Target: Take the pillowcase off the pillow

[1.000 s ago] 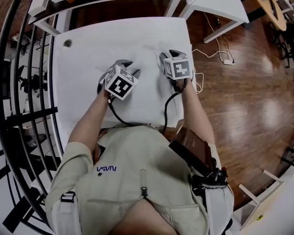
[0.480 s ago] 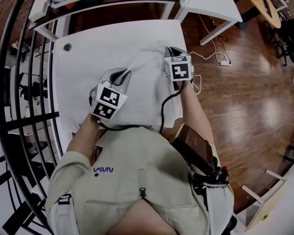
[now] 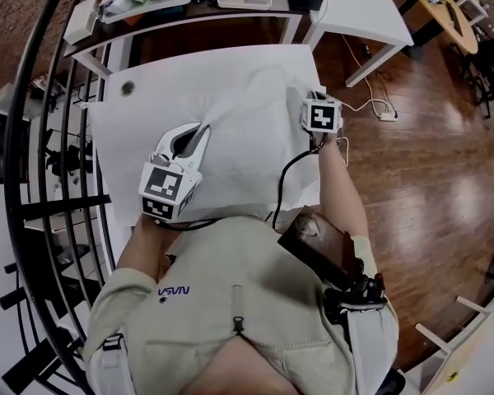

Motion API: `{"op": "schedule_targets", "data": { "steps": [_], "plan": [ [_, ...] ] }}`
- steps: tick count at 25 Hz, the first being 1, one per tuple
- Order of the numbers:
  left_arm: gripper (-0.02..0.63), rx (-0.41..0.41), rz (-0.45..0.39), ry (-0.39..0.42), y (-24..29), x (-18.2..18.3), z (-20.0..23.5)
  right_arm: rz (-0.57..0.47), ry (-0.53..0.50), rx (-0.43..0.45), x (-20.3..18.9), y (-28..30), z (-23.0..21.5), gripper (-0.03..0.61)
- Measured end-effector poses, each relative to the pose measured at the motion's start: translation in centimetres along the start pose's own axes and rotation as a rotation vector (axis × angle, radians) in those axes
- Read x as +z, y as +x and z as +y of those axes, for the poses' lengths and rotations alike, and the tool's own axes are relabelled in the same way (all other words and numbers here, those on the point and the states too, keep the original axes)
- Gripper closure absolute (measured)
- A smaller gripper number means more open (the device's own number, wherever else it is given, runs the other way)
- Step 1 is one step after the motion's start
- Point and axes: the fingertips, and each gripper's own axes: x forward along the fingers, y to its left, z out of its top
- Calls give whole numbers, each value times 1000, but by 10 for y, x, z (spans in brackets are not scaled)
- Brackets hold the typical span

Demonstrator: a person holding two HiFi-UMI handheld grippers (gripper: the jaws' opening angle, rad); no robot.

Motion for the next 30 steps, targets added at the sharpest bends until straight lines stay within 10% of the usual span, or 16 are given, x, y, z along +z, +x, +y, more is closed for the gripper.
{"op": "schedule_targets", "data": {
  "steps": [6,20,27,30],
  "plan": [
    [589,-10,-18,-56,15,3,17,35,16,61,-37,1,17,454],
    [582,-92,-50,-148,84,20,20,-169,255,54,-91,-104,-7,459],
    [569,38,-50,-37,105,22,42,-145,237,43,-116,-112,4,463],
    [430,-21,-20,19,86,16,17,-168,222,35,-114,-118,7,466]
  ]
}}
